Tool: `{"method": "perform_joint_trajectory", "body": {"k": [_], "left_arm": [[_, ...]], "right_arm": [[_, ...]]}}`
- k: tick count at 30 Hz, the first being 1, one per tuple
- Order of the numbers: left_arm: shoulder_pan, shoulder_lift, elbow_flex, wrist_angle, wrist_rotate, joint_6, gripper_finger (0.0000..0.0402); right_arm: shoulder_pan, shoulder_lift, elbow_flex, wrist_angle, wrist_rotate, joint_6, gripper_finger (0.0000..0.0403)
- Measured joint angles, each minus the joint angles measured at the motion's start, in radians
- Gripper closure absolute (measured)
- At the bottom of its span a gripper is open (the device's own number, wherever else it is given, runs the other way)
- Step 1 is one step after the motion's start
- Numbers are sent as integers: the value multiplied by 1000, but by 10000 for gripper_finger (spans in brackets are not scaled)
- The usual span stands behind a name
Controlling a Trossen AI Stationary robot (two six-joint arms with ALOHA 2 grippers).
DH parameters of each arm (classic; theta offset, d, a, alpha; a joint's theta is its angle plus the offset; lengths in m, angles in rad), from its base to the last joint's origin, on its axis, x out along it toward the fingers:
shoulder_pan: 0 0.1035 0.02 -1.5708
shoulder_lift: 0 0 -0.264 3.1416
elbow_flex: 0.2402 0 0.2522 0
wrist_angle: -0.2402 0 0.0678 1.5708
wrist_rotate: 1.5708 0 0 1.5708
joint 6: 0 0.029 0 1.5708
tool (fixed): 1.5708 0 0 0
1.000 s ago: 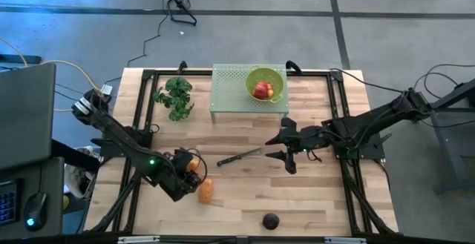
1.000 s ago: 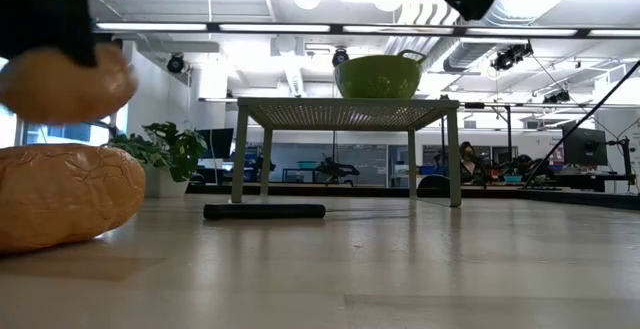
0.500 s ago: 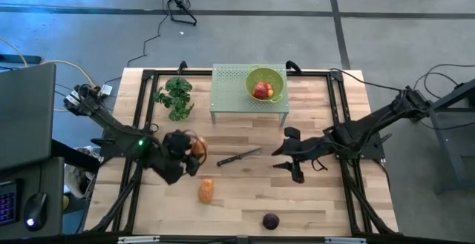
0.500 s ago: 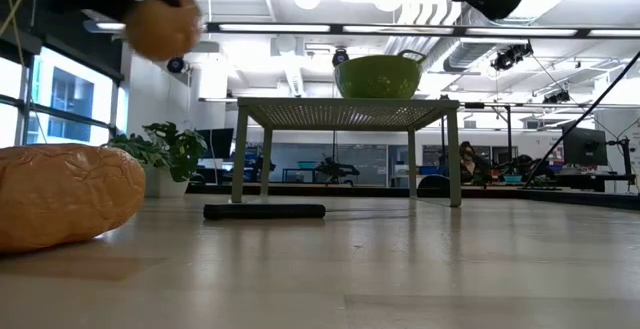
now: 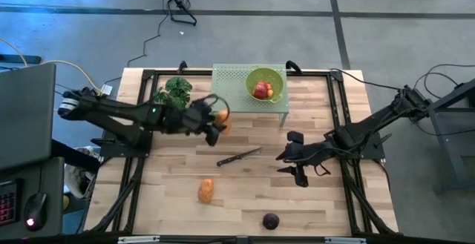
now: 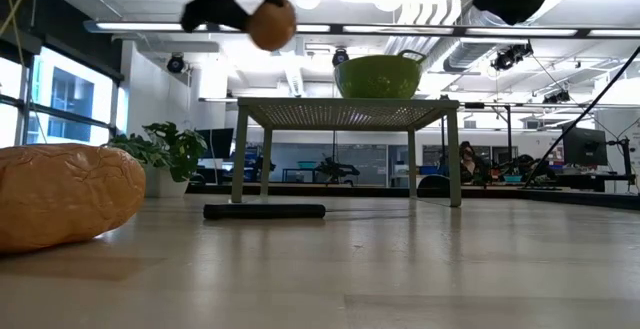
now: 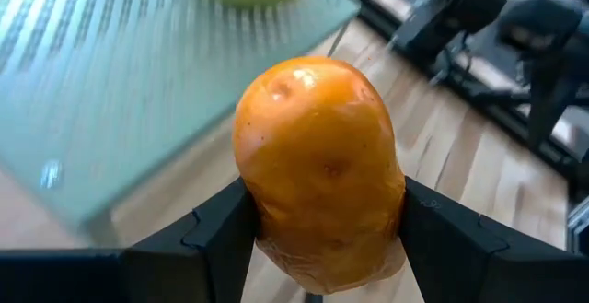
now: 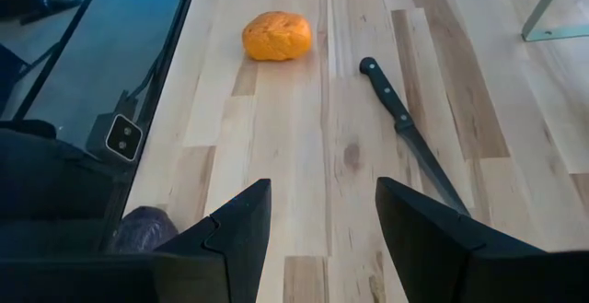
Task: Pick & Place Fruit
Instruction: Put the yellow mango into the green strainer bowl on the shelf
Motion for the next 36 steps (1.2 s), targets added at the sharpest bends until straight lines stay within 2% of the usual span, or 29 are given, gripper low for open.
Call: {"method": "perform_joint_trajectory", "body": {"k": [10,16,20,25,30,34,36], "left_arm": [[178,0,0,296,161,257,178],[256,0,0,476,197,388,178],[315,0,0,539,224,469,178],[373,0,0,607,237,602,178],[418,17,1,689,252,663,172],[450,73,2,777,319,658,163],[458,106,9,771,333,657,162]], "right_arm": [[4,0,0,-1,1,-1,213],[4,0,0,-1,7,0,213],[4,0,0,-1,54,-1,213],[-4,0,0,0,62,-6,213],[-13,0,0,2,84,-6,213],[-13,0,0,5,106,-6,213],[-13,0,0,5,106,-5,213]]}}
